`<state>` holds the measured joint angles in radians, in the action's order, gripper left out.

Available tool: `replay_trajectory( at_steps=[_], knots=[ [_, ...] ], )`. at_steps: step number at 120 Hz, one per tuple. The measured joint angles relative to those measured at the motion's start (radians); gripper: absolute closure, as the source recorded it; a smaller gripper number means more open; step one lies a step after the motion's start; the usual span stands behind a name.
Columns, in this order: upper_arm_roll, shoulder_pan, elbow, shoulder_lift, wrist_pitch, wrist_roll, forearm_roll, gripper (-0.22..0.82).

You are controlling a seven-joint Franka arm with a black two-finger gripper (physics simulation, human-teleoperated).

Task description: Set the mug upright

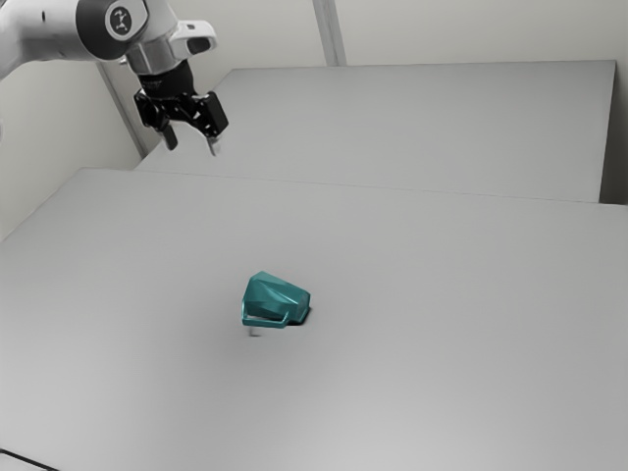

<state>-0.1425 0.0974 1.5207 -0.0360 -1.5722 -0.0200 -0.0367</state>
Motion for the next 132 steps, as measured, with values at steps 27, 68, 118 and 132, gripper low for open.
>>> replay_trajectory(
  at_steps=[27,68,118,132],
  knots=[
    [-0.002,-0.022,-0.013,0.006,0.001,0.014,0.001,0.00],
    [0.008,0.017,0.135,0.008,-0.008,0.026,0.180,0.00],
    [0.007,0.217,0.447,-0.014,-0.245,-0.040,0.497,0.00],
    [0.006,0.214,0.504,-0.057,-0.300,-0.098,0.563,0.00]
  ],
)
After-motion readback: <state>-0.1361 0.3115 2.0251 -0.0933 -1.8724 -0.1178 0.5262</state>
